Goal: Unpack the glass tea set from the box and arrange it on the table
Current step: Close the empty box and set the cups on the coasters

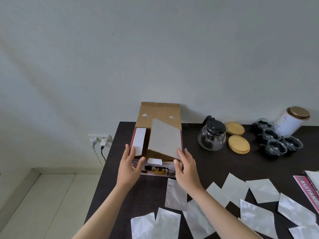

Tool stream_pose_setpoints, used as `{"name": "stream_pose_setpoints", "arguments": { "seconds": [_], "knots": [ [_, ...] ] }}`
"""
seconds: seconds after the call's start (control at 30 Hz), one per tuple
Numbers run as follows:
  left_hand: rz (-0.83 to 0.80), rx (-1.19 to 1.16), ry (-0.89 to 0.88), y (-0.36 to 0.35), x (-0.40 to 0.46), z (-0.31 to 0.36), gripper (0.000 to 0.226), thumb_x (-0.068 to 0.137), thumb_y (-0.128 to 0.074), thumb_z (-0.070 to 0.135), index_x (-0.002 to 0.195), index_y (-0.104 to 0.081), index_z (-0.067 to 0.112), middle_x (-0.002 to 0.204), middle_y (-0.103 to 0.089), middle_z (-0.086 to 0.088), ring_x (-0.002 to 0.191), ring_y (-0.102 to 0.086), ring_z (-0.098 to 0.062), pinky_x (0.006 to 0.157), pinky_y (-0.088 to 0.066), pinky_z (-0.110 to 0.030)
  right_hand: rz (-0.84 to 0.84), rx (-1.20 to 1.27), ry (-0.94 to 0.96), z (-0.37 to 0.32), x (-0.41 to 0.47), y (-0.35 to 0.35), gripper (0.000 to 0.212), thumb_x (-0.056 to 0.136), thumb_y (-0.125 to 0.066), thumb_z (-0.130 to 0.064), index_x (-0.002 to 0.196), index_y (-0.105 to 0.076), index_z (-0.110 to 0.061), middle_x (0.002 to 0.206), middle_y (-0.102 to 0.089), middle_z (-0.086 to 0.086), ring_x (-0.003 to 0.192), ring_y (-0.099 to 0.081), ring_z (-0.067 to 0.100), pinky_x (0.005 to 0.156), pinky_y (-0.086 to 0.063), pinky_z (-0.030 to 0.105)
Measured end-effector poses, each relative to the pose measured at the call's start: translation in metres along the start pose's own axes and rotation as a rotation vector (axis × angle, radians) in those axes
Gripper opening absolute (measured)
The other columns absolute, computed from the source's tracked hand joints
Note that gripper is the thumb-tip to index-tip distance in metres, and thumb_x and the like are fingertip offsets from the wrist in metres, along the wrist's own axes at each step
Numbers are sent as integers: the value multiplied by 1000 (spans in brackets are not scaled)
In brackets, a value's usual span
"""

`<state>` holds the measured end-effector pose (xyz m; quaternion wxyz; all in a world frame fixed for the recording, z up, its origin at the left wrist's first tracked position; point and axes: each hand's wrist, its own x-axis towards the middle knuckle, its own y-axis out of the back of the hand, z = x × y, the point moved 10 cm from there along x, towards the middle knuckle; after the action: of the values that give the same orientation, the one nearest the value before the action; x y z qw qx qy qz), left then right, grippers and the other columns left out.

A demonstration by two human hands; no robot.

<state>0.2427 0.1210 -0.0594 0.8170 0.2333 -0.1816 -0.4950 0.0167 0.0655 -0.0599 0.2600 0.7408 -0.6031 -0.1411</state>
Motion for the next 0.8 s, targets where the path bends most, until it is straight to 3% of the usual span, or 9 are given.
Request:
{"name": "stream_pose_setpoints", "arguments": {
  "seconds": [0.1, 0.17, 0.33, 0.43, 0.53, 0.63, 0.8],
  "knots": [
    [11, 20, -19, -2, -1, -2, 74, 86, -60, 46, 149, -29, 22, 159, -9, 10, 145, -14, -10, 114, -24, -35, -61, -61, -22, 4, -1, -9, 50, 100, -44, -30, 148, -32, -22, 158, -15, 5, 144, -11, 18, 112, -24, 24],
    [50, 9, -15, -1, -1, -2, 73, 85, -60, 47, 148, -32, 22, 159, -12, 11, 145, -15, -10, 112, -24, -34, -67, -93, -27, 4, 2, -11, 51, 99, -45, -32, 147, -33, -21, 158, -15, 5, 144, -11, 20, 113, -27, 33],
    [155, -4, 1, -2, -3, -3, 74, 82, -64, 47, 145, -38, 19, 157, -18, 10, 143, -18, -7, 113, -24, -32, -44, -69, -40, -7, 35, -1, 44, 98, -48, -29, 140, -42, -17, 154, -23, 7, 143, -14, 22, 108, -22, 30],
    [186, -29, 7, -3, -3, -5, 73, 81, -68, 43, 144, -39, 21, 156, -20, 12, 139, -17, 0, 112, -24, -29, -6, -11, -100, -11, 74, 11, 47, 96, -51, -28, 139, -42, -13, 143, -38, 4, 136, -28, 21, 104, -25, 28],
    [168, -49, -4, -3, -4, -6, 77, 78, -69, 45, 145, -38, 23, 156, -20, 14, 141, -18, -2, 111, -22, -27, 3, 135, -220, -9, 114, 14, 45, 90, -54, -32, 132, -48, -17, 128, -52, -2, 119, -47, 18, 93, -42, 32],
    [145, -73, -19, -3, -3, -7, 81, 74, -67, 49, 145, -36, 26, 155, -20, 15, 141, -18, -2, 108, -21, -22, -8, 312, -309, -10, 136, 14, 32, 91, -55, -20, 122, -50, -14, 115, -59, 0, 91, -55, 11, 75, -45, 27],
    [132, -85, -28, -3, -3, -8, 81, 74, -67, 49, 145, -35, 29, 156, -19, 15, 141, -17, -1, 109, -20, -21, -10, 379, -296, -18, 141, 18, 47, 93, -57, -15, 135, -39, -5, 108, -56, 0, 91, -53, 11, 83, -42, 27]
  ]
}}
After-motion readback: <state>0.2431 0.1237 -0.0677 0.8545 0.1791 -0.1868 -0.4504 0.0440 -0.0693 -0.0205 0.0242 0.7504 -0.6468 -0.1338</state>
